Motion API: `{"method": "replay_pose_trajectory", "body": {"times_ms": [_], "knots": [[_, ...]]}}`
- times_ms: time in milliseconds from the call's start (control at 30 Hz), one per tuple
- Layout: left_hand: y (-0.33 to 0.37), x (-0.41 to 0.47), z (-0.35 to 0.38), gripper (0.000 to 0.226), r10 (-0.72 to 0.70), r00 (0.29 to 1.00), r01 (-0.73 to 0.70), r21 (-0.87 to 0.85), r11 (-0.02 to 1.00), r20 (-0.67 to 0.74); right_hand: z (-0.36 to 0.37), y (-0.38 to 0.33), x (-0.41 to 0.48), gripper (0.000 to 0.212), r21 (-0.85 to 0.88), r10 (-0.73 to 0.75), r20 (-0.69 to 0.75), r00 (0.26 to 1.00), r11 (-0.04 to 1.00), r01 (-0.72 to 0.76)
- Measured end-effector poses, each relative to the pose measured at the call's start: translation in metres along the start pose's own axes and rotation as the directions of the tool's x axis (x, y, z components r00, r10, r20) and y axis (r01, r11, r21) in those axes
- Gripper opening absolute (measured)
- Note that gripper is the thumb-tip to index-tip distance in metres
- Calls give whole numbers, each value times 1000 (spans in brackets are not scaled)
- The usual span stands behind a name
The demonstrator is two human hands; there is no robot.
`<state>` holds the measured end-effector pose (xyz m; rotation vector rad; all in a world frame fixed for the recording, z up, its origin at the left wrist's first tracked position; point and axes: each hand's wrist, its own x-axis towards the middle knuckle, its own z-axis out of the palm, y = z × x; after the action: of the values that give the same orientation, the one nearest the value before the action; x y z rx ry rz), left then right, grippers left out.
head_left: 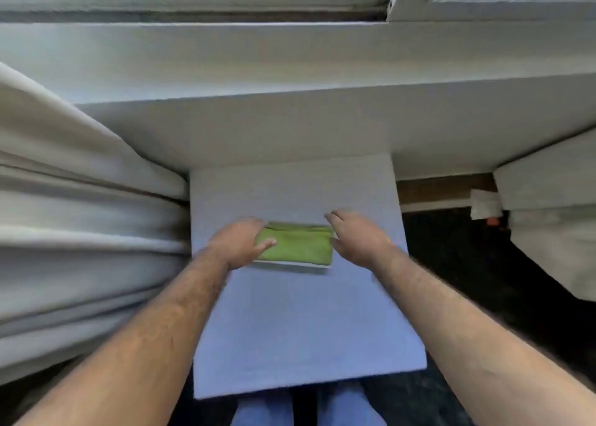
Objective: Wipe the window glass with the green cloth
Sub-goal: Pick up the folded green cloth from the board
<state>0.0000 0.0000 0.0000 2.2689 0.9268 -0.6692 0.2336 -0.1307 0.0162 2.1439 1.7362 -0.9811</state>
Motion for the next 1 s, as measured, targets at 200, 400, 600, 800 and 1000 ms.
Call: {"method": "replay_pose_trajectory", "body": {"times_ms": [200, 400, 600, 800, 1000], "knots": [[-20, 53, 69, 59, 12, 1000, -14, 112, 994, 11, 75, 10, 41, 55, -46, 26, 40, 999, 999, -24], [-24, 78, 96, 52, -30, 999, 35, 177, 984, -33, 111, 20, 62, 48, -185, 31, -39, 999, 982, -38], [-18, 95, 102, 35, -98, 990, 124, 302, 945, -100, 125, 13, 77, 34, -215, 66, -71, 995, 973, -80], [-16, 85, 93, 25, -83, 991, 102, 205, 973, -100, 106, 2, 75, 29, -126, 115, -32, 993, 985, -118], [-10, 49, 48, 24, -122, 986, 123, 10, 992, -113, 44, -6, 61, 37, 90, 135, 20, 991, 987, -136]]}}
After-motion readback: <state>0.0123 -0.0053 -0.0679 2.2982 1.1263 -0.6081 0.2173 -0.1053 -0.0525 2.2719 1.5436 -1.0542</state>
